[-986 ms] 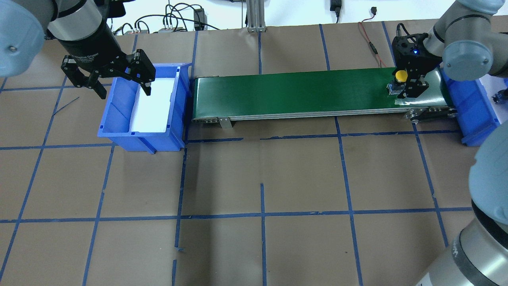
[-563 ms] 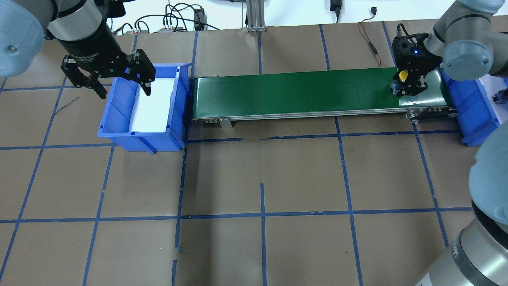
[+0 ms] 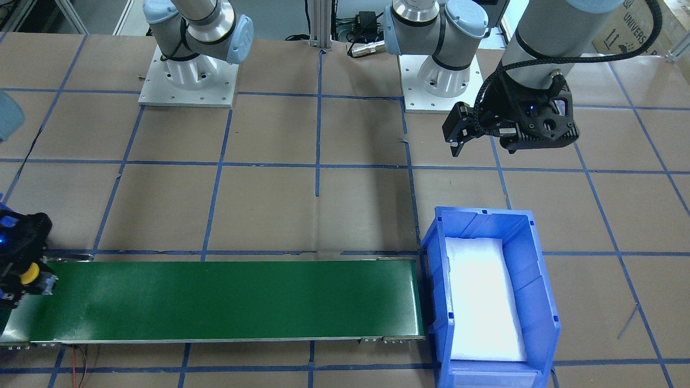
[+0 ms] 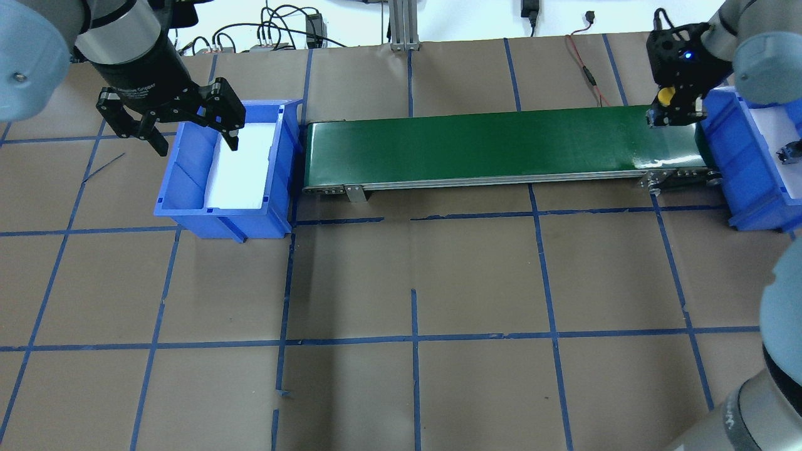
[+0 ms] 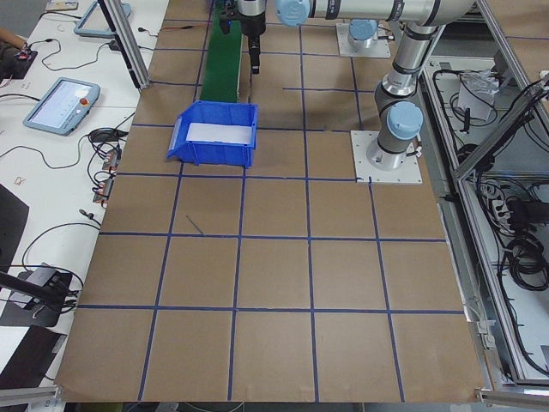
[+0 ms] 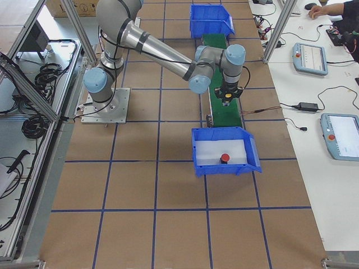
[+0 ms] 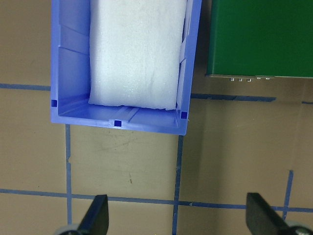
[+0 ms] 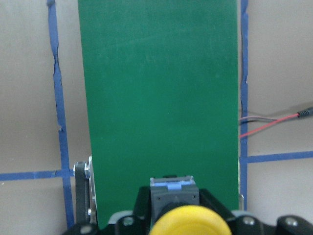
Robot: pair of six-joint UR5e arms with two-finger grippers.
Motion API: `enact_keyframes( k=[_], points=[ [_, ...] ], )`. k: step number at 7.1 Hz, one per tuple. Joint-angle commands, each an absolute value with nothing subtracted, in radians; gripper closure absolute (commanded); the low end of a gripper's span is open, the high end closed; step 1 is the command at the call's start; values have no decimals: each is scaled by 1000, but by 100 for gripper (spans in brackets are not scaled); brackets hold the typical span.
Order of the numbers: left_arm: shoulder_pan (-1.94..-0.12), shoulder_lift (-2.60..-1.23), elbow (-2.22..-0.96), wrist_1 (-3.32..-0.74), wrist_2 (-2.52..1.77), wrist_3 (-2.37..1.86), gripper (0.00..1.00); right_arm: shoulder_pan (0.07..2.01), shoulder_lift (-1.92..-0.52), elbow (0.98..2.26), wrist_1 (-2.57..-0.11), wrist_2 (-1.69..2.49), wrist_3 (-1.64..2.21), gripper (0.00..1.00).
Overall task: Transport two buttons from left to right
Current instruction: 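Carry the yellow button into the blue bin and release it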
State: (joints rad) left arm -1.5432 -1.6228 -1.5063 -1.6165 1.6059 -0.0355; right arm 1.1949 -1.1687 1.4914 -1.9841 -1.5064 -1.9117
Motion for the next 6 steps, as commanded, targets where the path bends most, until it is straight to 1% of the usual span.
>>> enact_keyframes(
  k=[1,2,3,4,6],
  points=[
    [-1543,-1623,-1506,-1615,1606,-35,0,1016,-1180,1421,-1910,-1514,-2091,89],
    [-1543,-1623,-1506,-1615,1605,-35,0,937,-1148,1414,-1928,-1490,-2186,89],
    [-1543,-1623,-1506,-1617,1606,-35,0,864,-1067,1413,-2007,-1417,-2312,89],
    [-1543,-1623,-1506,-1617,1606,-35,0,832,-1008,1423,-2047,-1378,-2357,89],
    [-1543,-1623,-1506,-1617,1606,-35,0,831,-993,1453,-2051,-1373,-2358,88]
  ],
)
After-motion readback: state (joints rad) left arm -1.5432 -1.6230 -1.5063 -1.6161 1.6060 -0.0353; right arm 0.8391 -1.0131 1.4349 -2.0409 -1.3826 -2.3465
